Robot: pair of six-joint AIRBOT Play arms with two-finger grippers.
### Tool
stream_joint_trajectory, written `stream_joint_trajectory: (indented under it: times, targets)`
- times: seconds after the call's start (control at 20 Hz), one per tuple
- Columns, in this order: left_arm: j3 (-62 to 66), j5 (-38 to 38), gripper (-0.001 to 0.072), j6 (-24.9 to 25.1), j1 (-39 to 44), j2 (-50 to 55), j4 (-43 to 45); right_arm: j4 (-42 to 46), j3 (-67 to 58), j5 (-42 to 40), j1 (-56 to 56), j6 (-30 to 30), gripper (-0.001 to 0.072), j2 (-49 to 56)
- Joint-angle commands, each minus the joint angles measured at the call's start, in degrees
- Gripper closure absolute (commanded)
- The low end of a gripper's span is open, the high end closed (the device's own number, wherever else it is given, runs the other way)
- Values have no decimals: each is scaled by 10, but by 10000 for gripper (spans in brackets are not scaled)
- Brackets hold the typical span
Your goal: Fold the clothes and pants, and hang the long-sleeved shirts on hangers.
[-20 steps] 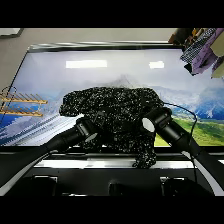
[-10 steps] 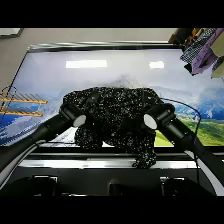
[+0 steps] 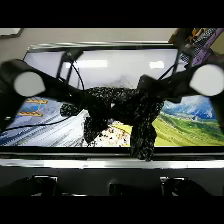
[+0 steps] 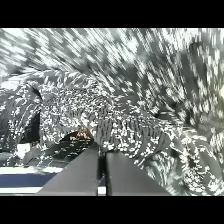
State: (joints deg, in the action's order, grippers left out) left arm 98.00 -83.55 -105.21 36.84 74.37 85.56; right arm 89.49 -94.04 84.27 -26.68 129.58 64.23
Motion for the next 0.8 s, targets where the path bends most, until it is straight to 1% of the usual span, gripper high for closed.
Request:
stream_joint_trajectory:
  times: [0.0,0.15,0.25,0.4,0.5,0.6,0.65,0.75]
  targets:
    - [106,-38,687,7,-3,-5,-1,-19,-121,47,14,-36,683,0]
    - [181,-48,687,7,-3,-5,-1,-20,-210,51,14,-37,683,1]
    - [209,-47,687,6,-3,-11,-1,-21,-251,45,14,-36,682,1]
    - [209,-50,687,-15,-3,-32,-1,-21,-262,32,14,-25,682,-3]
    - [209,-56,687,-20,-3,-39,-1,-21,-260,43,14,-25,682,2]
    - [181,-76,687,-49,-3,-39,-1,-24,-258,84,14,-37,682,15]
    - [150,-89,687,-62,-3,-39,-1,-25,-249,113,14,-57,682,19]
    - [80,-88,687,-74,-3,-39,-2,-24,-195,170,11,-99,683,17]
